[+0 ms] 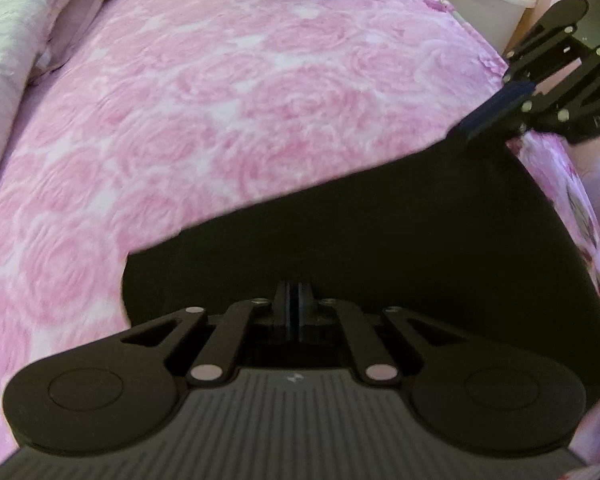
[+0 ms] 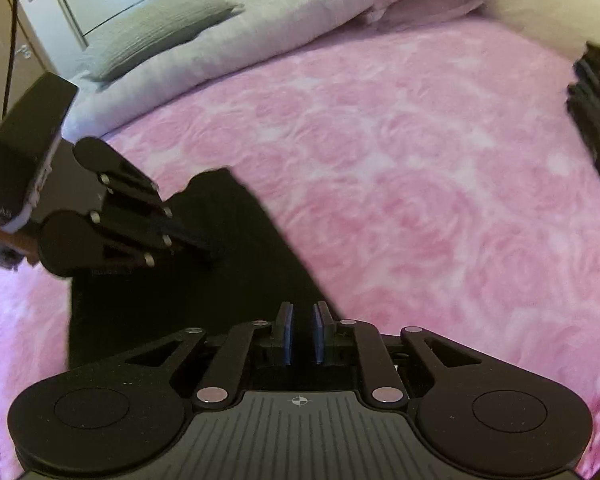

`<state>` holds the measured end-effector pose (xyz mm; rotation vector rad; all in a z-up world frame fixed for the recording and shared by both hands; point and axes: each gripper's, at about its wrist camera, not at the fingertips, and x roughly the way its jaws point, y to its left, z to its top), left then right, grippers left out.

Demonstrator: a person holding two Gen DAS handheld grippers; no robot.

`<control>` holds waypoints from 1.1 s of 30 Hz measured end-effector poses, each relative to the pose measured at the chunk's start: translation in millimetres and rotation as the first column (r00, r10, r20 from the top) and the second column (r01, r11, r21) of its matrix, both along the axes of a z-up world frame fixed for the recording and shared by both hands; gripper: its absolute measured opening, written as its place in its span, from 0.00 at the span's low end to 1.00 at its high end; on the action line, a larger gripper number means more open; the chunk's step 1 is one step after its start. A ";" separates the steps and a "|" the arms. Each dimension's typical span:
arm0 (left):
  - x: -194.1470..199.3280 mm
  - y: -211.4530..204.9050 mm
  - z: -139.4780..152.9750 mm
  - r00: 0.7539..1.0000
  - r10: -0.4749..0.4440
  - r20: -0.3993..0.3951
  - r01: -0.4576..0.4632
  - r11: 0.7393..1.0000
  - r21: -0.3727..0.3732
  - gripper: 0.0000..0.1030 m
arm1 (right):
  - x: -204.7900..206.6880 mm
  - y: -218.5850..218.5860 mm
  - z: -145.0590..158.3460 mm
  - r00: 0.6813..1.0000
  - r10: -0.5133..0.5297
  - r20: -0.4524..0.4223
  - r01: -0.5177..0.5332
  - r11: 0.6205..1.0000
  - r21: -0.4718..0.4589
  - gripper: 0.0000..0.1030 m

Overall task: Fold clothes
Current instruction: 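Lift the black jacket bundle off the bed with both grippers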

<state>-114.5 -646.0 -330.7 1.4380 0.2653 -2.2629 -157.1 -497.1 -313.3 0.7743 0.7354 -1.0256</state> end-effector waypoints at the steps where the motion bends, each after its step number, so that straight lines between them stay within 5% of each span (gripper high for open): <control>1: 6.1 7.3 2.7 1.000 0.001 0.012 -0.001 1.000 -0.005 0.03 | 0.6 5.0 2.4 1.000 0.002 -0.013 -0.002 1.000 0.003 0.13; 6: 36.7 45.6 9.1 0.998 0.005 0.065 -0.004 1.000 -0.014 0.03 | 12.7 26.5 3.3 0.999 0.047 -0.002 -0.046 0.997 0.065 0.13; 10: 60.0 83.8 5.2 0.989 -0.075 0.128 0.085 0.994 -0.074 0.07 | 42.5 54.6 0.2 0.992 0.120 -0.045 -0.118 0.992 0.046 0.14; 13: 78.8 110.1 1.6 0.976 -0.147 0.160 0.174 0.970 -0.170 0.14 | 69.2 82.2 0.6 0.983 0.167 -0.081 -0.166 0.986 0.020 0.62; 16: 95.1 129.4 -0.6 0.960 -0.219 0.172 0.258 0.932 -0.254 0.18 | 95.9 109.8 0.9 0.970 0.212 -0.117 -0.214 0.977 -0.005 0.68; 17: 101.4 135.8 -0.7 0.954 -0.245 0.175 0.286 0.916 -0.279 0.19 | 106.1 122.1 -0.6 0.966 0.226 -0.124 -0.227 0.974 0.003 0.84; 18: 107.7 142.1 -0.8 0.946 -0.270 0.178 0.314 0.899 -0.305 0.23 | 117.6 135.4 -2.7 0.961 0.239 -0.139 -0.241 0.970 0.006 0.89; 20: 123.0 154.5 -2.1 0.937 -0.301 0.175 0.346 0.868 -0.357 0.28 | 140.5 163.3 -6.7 0.943 0.273 -0.190 -0.279 0.960 -0.006 0.89; 24: 139.9 168.6 -31.0 0.900 -0.361 0.245 0.435 0.782 -0.447 0.39 | 184.4 206.7 -23.3 0.854 0.327 -0.404 -0.394 0.915 -0.091 0.89; 29: 146.7 176.8 -70.9 0.835 -0.439 0.330 0.548 0.623 -0.558 0.59 | 224.9 227.7 -82.6 0.583 0.315 -0.749 -0.582 0.805 -0.115 0.89; 33: 148.4 172.1 -93.9 0.792 -0.459 0.402 0.607 0.523 -0.599 0.59 | 228.4 226.7 -89.1 0.572 0.297 -0.764 -0.602 0.786 -0.145 0.89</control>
